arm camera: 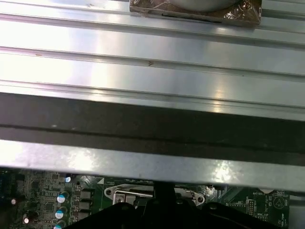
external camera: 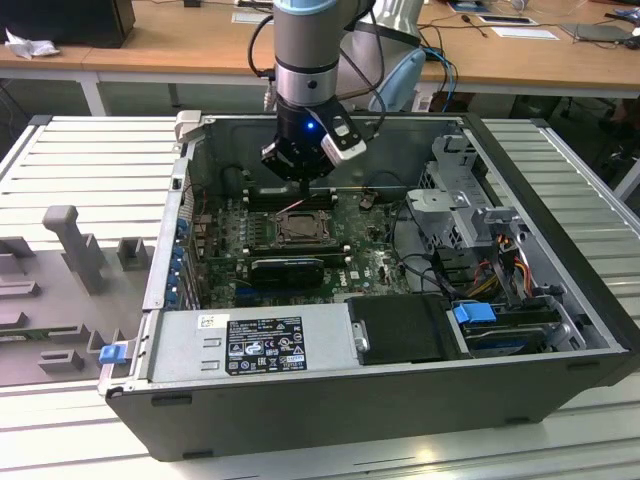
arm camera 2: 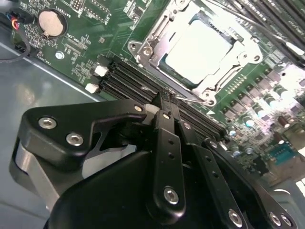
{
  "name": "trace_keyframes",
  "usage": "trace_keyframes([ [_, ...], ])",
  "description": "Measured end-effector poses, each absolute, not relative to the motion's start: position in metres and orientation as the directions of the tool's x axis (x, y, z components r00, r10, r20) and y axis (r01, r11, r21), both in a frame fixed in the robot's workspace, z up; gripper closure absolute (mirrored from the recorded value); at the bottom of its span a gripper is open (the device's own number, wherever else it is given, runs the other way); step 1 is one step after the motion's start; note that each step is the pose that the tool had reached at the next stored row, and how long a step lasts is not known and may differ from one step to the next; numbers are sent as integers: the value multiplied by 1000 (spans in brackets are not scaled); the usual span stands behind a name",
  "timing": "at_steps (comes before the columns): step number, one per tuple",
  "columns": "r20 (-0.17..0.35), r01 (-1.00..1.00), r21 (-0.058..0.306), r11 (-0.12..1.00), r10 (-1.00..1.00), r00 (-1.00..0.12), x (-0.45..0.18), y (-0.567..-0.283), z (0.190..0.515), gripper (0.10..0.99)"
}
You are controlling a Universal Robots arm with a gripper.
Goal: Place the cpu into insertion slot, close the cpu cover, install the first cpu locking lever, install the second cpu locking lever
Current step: 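Install the first cpu locking lever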
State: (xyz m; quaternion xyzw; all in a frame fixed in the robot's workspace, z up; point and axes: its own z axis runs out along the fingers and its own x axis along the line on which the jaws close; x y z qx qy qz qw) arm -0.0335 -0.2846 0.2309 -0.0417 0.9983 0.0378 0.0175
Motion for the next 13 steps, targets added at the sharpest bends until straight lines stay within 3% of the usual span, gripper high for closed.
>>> trace_keyframes([
  [13,-38,-93,75,993,-90,-995,-26,-282,217,980],
])
